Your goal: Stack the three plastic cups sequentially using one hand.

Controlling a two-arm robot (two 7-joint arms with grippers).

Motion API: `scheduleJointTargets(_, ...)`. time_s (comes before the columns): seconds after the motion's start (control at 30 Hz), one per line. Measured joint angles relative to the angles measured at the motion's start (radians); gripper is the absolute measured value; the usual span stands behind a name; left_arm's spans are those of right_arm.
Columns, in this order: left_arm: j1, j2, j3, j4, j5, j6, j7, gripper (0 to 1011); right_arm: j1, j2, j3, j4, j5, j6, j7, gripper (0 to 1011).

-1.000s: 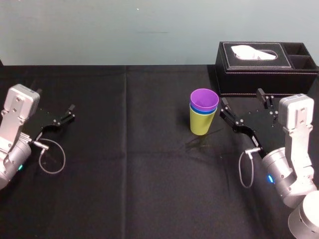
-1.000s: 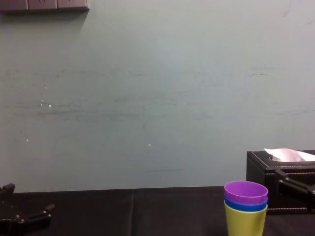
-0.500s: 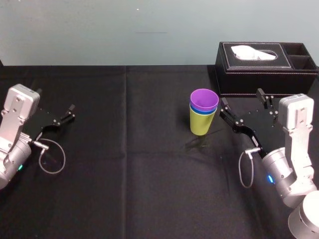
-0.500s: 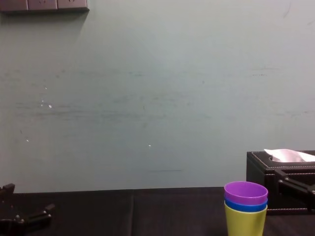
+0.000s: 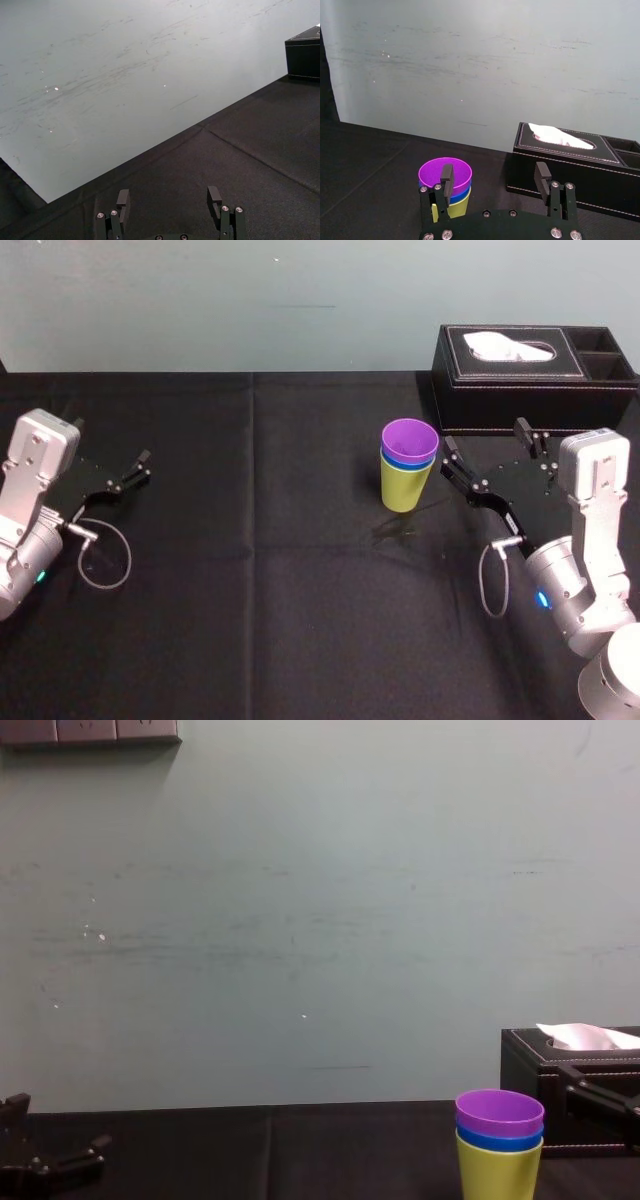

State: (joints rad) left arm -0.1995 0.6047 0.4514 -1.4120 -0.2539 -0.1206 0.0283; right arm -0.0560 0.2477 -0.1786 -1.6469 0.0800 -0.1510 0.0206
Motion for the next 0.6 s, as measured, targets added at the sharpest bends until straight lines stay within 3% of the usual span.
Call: scheduleJointTargets(0.6,0.0,0.0,0.0,0.0,0.0,0.0,0.0,1011,0.0,0.0,0.0,0.0,0.0,0.0,0.0,1003)
